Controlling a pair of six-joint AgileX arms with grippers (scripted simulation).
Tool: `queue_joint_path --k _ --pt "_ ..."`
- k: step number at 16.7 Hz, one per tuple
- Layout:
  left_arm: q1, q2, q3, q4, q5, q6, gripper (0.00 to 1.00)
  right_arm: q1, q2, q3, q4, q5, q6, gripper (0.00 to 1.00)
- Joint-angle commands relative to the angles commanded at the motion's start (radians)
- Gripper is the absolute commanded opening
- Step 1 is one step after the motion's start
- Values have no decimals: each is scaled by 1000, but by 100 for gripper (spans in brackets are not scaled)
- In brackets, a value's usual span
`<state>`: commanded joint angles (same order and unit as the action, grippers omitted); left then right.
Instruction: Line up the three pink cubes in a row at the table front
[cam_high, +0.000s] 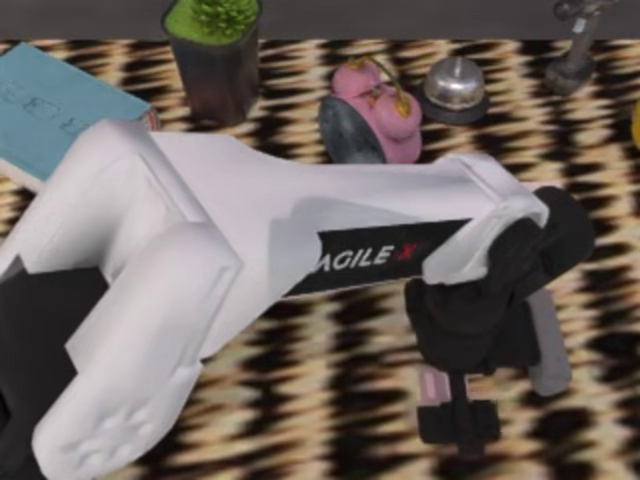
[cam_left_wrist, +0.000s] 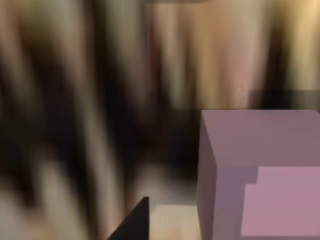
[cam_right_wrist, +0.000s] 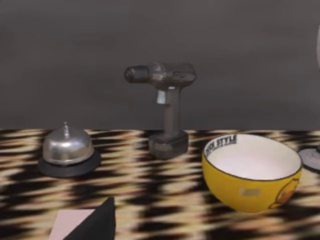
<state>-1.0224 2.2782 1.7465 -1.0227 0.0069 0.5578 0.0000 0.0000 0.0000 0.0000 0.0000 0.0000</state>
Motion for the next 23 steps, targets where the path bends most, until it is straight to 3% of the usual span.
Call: queue_joint_path --k 9,16,23 --pt "2 -1 3 -4 0 0 100 0 0 0 0 0 0 100" --pt "18 -48 170 -225 1 -1 100 0 0 0 0 0 0 100" --pt "20 -63 177 -236 -1 -4 100 1 10 10 -7 0 1 100"
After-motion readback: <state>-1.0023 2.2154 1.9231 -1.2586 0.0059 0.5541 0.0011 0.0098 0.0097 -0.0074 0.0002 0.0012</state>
